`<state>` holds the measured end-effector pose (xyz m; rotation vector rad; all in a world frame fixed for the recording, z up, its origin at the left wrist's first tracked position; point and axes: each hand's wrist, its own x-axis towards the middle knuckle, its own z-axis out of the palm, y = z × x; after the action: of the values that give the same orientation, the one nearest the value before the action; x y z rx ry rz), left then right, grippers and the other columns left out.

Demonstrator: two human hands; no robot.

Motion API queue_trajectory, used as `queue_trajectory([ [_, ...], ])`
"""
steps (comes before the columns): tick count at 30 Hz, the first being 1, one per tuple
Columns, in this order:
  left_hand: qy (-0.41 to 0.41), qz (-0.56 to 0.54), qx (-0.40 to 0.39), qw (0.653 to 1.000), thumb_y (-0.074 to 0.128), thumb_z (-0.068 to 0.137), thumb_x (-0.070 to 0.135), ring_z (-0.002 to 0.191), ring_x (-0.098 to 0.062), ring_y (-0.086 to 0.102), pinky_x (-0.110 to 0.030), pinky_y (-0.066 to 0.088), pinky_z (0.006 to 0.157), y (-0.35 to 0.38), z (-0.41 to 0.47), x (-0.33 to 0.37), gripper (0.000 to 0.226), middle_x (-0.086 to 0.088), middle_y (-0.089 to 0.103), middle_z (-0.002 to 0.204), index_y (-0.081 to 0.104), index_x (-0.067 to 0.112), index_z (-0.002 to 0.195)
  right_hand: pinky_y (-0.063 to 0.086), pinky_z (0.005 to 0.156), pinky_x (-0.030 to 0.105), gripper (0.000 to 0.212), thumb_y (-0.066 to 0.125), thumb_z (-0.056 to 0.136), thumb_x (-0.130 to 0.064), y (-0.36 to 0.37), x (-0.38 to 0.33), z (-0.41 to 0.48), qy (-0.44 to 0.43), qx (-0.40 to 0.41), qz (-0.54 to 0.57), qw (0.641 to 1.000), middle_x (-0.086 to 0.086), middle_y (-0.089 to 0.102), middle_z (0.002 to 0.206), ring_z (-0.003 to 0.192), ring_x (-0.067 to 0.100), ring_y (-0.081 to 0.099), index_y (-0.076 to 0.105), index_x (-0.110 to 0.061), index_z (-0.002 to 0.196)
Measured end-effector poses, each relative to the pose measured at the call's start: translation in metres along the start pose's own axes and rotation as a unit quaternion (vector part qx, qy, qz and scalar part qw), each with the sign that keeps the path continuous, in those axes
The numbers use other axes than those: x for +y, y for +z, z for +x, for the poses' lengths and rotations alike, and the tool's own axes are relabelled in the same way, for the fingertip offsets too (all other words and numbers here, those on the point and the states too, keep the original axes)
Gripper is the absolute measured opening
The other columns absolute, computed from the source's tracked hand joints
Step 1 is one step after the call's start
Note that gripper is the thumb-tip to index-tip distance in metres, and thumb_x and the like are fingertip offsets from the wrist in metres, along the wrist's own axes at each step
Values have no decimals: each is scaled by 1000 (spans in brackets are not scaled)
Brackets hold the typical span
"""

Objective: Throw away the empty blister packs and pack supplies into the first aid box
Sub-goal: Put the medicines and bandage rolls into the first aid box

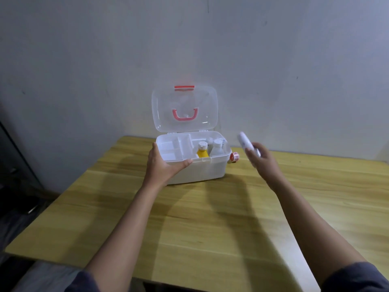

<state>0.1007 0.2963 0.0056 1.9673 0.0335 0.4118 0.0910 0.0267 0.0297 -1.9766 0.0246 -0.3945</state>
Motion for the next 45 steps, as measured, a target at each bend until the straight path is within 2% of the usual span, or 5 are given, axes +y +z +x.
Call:
queue_trajectory([
  [7, 26, -51, -14, 998, 88, 47, 58, 112, -12, 60, -32, 52, 91, -8, 0, -9, 89, 5, 62, 121, 51, 30, 123, 42, 66, 31, 20, 47, 95, -27, 69, -103, -6, -130, -93, 89, 983, -10, 51, 77, 69, 8, 48, 56, -18, 109],
  [12, 47, -105, -17, 993, 88, 56, 49, 112, -11, 62, -36, 53, 93, -11, -5, -15, 76, 8, 66, 120, 56, 34, 123, 51, 89, 42, 32, 48, 90, -40, 124, -109, -12, -82, -150, 66, 983, -7, 58, 93, 90, 16, 56, 56, -19, 113],
  [19, 54, -156, -22, 986, 88, 64, 33, 105, -4, 66, -20, 52, 83, -15, -9, -16, 67, 10, 69, 115, 57, 37, 124, 37, 64, 18, 31, 46, 93, -35, 148, -107, -9, -51, -145, 23, 988, -2, 55, 102, 91, 15, 50, 53, -12, 113],
  [27, 56, -177, -29, 982, 89, 62, 31, 111, -8, 64, -27, 53, 91, -13, -5, -21, 74, 7, 67, 120, 56, 32, 128, 41, 73, 32, 26, 42, 92, -34, 152, -113, 0, 38, -185, 47, 981, 9, 63, 115, 90, 21, 54, 49, -14, 106],
  [45, 62, -149, -16, 987, 83, 55, 44, 105, 2, 62, -16, 48, 87, -12, -5, -22, 69, 14, 66, 114, 56, 43, 118, 32, 71, 33, 46, 36, 84, 7, 160, -95, -9, -92, -60, -178, 978, 20, 44, 125, 100, 39, 51, 37, -7, 128],
])
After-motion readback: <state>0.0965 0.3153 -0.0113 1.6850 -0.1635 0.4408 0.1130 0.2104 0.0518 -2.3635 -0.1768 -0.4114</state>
